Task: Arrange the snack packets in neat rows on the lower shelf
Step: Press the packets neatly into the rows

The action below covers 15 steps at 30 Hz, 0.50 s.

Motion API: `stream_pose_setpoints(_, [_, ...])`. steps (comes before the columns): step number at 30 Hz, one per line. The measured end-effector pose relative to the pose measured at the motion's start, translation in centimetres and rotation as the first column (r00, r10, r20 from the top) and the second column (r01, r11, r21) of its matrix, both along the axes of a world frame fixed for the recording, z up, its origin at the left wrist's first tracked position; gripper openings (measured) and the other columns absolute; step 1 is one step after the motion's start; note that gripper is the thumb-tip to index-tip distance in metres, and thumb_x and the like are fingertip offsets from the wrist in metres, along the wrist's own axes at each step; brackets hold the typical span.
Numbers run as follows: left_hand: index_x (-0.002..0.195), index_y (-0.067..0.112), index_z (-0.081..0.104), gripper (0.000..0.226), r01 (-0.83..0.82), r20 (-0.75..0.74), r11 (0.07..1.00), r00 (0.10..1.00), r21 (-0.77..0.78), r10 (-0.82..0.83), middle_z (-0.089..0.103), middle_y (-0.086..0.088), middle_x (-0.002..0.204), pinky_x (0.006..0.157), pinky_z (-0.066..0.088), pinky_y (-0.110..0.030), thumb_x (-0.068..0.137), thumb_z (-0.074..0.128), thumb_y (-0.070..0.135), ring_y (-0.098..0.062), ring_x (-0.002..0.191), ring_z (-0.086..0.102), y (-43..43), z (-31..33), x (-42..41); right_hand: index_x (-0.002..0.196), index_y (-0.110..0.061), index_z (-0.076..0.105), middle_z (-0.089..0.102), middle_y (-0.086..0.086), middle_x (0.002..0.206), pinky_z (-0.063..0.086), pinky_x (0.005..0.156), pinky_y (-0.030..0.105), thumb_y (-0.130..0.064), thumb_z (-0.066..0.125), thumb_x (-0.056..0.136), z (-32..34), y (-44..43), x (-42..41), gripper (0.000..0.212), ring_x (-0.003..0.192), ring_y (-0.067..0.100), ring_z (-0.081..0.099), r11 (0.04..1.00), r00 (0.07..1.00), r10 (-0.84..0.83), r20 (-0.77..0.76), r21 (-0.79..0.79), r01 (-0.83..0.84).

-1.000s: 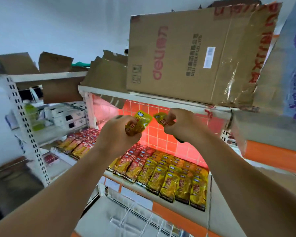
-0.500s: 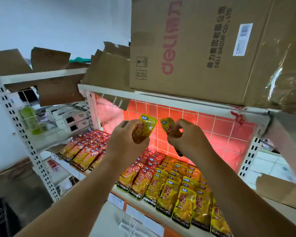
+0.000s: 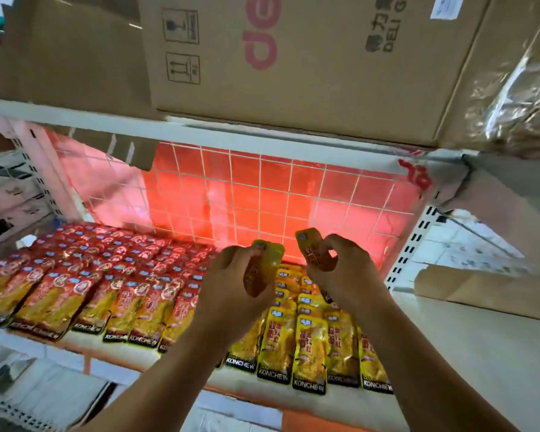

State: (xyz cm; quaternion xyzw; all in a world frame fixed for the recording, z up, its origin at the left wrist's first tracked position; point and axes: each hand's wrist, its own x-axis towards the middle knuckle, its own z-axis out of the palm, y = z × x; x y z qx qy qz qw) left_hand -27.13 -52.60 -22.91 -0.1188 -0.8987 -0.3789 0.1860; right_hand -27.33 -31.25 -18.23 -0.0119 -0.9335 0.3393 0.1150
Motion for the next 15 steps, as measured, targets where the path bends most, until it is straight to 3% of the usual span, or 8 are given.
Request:
stream_pose_setpoints(5, [0.130, 0.035, 0.058, 0.058, 0.159, 0.074, 0.985, 0.985, -0.072, -0.154, 0.055, 0.009, 0.116, 0.084, 0.051, -0.035, 0.075, 0.065, 0.053, -0.015, 0.101, 0.058, 0.4, -4.3, -0.3, 0.106, -0.029, 0.062, 0.066, -0.004, 0.098, 0.051, 0.068, 0.031, -0.034, 0.079, 0.074, -4.1, 0.9, 2.1, 0.036, 0.082, 0.019, 0.063, 0.977, 0.976, -0.204, 0.075, 0.081, 0.198])
stream_pose_setpoints(10, [0.124, 0.037, 0.057, 0.052, 0.313, 0.109, 0.941, 0.948, -0.126, -0.301, 0.055, 0.016, 0.116, 0.075, 0.049, -0.029, 0.076, 0.068, 0.051, -0.010, 0.094, 0.055, 0.7, -7.1, 0.8, 0.087, -0.027, 0.061, 0.044, -0.016, 0.071, 0.034, 0.061, 0.026, -0.032, 0.082, 0.071, -8.4, 1.9, 5.0, 0.027, 0.072, 0.020, 0.057, 0.918, 0.929, -0.369, 0.024, 0.167, 0.360])
stream_pose_setpoints(15, [0.123, 0.030, 0.060, 0.050, 0.410, 0.057, 0.893, 0.912, -0.187, -0.407, 0.060, 0.008, 0.114, 0.078, 0.047, -0.033, 0.079, 0.070, 0.053, -0.014, 0.094, 0.058, 2.8, -8.5, 1.4, 0.095, -0.022, 0.065, 0.057, -0.004, 0.083, 0.049, 0.062, 0.034, -0.048, 0.067, 0.061, -11.7, 3.9, 7.8, 0.043, 0.079, 0.028, 0.059, 0.860, 0.871, -0.486, 0.077, 0.219, 0.460])
